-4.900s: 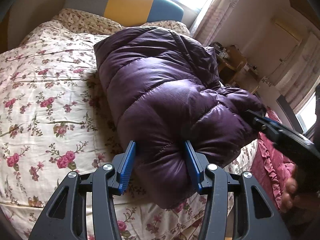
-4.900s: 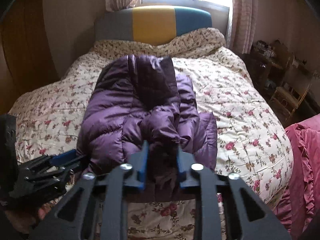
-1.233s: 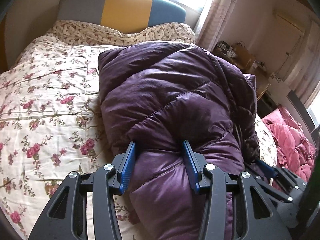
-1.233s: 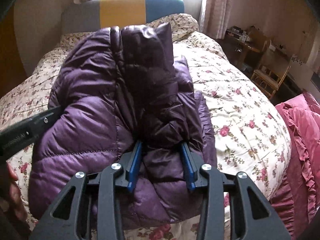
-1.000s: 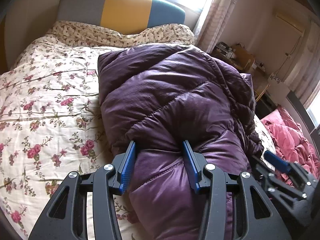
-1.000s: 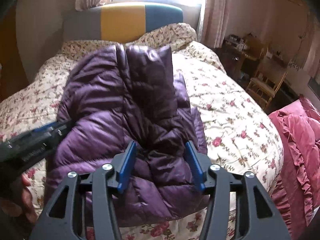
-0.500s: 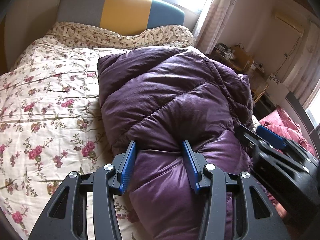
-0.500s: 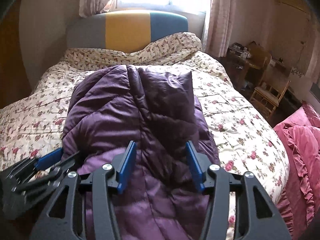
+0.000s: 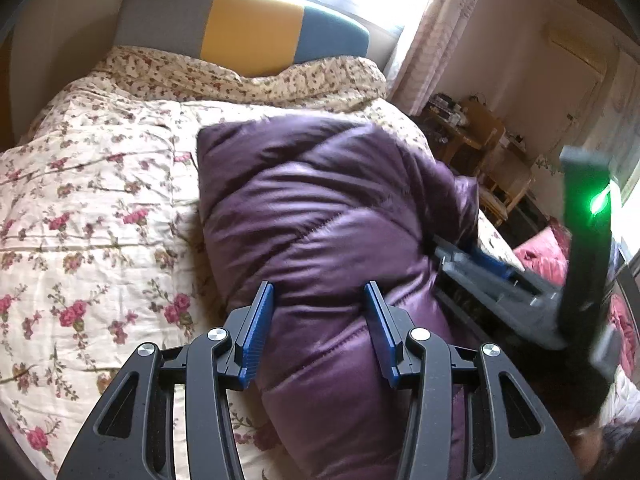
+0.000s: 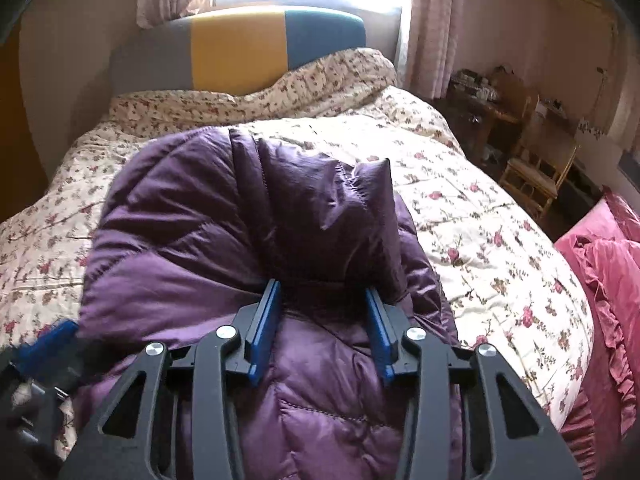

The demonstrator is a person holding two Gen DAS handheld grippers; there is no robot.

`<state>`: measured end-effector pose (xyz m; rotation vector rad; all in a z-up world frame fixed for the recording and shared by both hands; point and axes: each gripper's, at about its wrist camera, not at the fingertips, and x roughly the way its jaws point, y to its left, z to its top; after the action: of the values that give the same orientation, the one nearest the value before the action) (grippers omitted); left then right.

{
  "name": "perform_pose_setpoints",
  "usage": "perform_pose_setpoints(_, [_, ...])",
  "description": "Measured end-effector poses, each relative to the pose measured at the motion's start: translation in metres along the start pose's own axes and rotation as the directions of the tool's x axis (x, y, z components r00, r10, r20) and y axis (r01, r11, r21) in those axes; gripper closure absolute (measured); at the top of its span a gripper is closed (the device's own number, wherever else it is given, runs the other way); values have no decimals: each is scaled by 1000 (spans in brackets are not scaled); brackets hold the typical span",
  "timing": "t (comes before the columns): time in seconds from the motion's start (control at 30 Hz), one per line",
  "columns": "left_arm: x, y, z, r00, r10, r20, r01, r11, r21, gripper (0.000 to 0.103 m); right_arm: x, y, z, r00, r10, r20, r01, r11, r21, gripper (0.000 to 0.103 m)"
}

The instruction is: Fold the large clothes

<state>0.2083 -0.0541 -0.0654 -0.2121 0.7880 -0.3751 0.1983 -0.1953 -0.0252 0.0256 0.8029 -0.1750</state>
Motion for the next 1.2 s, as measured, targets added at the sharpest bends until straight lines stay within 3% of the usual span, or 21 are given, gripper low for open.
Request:
perform_pose_setpoints(0.33, [18,-9,30,998,62,-18,-62,998,-22,57,22,-16,-10,999,26,-25,-25,999,26,65])
perform_pose_setpoints(0.4, [24,-14,34,996,81,-24,-81,997,-18,48,26,-18,-12,999,36,-25,-35,999,33,65])
perform_pose_setpoints(0.77, [67,-24,18,989,143,-45,-141,989,40,37,34,-28,-22,997,76,-6,-76,996,48,65])
perform_pose_setpoints(1.2, [68,-16,20,992,120,-47,-120,993,12,36,19,-18,-4,999,38,-37,-39,999,-7,64])
